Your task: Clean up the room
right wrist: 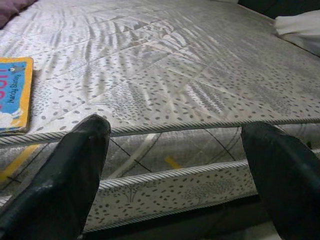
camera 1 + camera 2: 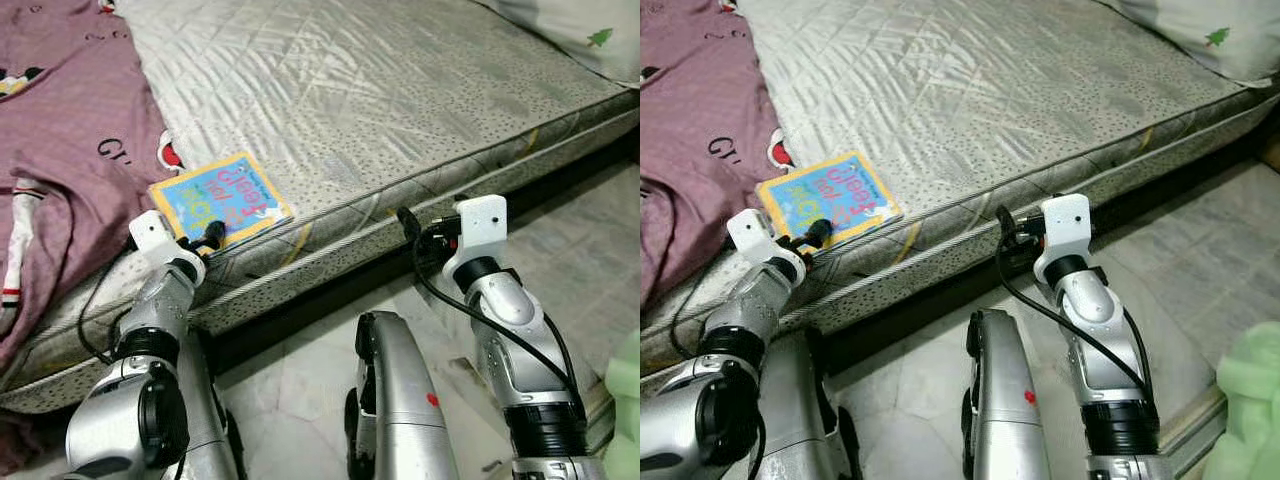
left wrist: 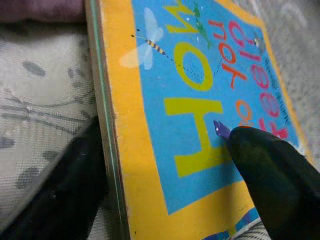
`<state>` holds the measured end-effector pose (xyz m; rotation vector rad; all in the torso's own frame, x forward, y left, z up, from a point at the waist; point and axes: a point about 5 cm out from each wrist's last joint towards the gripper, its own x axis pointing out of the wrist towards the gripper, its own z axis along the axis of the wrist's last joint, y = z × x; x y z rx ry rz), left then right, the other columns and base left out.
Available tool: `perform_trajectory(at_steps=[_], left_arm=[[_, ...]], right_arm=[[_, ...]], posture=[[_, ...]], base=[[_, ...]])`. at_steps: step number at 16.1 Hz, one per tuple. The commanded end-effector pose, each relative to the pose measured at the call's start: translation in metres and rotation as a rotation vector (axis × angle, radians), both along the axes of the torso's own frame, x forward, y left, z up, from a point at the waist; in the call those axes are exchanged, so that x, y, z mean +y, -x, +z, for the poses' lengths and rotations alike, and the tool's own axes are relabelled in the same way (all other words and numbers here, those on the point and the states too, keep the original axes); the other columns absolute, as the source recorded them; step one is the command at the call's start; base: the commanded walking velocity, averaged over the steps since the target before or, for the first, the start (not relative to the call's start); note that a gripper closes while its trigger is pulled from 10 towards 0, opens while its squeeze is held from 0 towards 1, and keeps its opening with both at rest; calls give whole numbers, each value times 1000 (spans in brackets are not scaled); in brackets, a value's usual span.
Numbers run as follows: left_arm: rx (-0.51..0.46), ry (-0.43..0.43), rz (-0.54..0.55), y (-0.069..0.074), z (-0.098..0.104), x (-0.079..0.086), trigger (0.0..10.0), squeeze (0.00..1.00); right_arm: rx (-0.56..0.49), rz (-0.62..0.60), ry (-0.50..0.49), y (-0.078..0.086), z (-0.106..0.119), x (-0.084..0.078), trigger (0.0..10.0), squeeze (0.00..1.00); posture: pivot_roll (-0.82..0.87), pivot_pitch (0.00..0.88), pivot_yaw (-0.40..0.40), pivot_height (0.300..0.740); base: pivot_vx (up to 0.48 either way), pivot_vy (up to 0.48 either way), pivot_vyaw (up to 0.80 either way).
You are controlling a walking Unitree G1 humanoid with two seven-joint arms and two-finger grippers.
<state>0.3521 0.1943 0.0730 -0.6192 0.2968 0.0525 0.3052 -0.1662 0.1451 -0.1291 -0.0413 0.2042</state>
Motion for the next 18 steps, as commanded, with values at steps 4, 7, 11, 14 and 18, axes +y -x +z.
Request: perform_trajectory(at_steps=[4, 7, 11, 14, 18], left_arm=[[184, 219, -118, 21, -40, -33, 0, 0], [206, 233, -113, 24, -43, -31, 0, 0], [203, 228, -133, 22, -41, -28, 0, 0], [189, 210, -131, 20, -38, -25, 0, 0], [155, 200, -123, 16, -32, -21, 0, 0]], right_arm=[[-22, 9, -3, -3, 6, 5, 10000, 0], [-33, 18, -9, -7, 9, 8, 10000, 0], [-39, 25, -22, -9, 9, 14, 10000, 0], [-44, 25, -34, -11, 8, 19, 10000, 0], [-47, 22, -44, -12, 7, 22, 10000, 0]], posture=[[-219, 106, -55, 465], [-212, 101, -53, 465], [-199, 93, -44, 465], [-183, 87, -32, 465], [-173, 83, -26, 465]], base=[[0, 0, 0], [0, 0, 0], [0, 0, 0], [0, 0, 0], [0, 0, 0]])
